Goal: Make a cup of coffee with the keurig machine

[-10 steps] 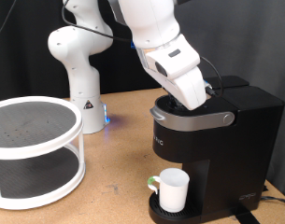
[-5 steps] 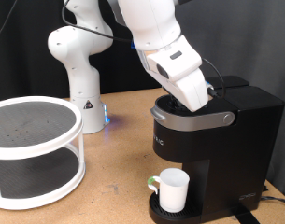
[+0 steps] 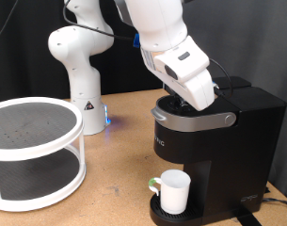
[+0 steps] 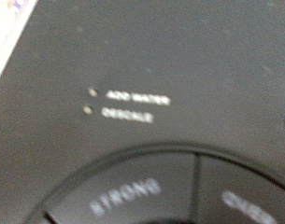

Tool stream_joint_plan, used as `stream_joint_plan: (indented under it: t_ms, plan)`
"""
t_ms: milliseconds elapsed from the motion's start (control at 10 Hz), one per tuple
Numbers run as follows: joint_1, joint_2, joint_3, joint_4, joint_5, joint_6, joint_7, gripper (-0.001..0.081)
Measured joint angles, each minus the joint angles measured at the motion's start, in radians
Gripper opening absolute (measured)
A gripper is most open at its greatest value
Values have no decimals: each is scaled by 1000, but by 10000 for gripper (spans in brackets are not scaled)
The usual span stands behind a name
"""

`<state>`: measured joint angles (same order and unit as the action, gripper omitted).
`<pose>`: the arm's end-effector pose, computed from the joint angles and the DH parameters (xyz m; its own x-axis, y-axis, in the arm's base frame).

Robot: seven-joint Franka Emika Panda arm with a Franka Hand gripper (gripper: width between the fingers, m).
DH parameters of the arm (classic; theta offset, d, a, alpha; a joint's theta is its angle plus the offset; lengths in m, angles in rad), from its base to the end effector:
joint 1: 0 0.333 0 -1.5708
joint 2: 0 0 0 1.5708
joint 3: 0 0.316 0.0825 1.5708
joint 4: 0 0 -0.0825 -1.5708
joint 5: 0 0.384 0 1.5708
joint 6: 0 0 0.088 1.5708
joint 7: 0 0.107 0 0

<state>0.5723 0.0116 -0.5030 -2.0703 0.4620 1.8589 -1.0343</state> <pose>0.5238 0.0715 0.4160 0.6276 0.7511 0.2049 0.7525 -0.5178 -0.4069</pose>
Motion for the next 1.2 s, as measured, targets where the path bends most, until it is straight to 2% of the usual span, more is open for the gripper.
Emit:
stream_joint_plan:
  t_ms: [300,700,1100,1200]
  plan:
    - [1,2,12,3,-4,-13,27,0]
    - [4,-1,28,-6,-4,45,69,0]
    - [4,-2,30,-8,-4,56,116,0]
    - [4,-6,30,-13,-4,79,123,0]
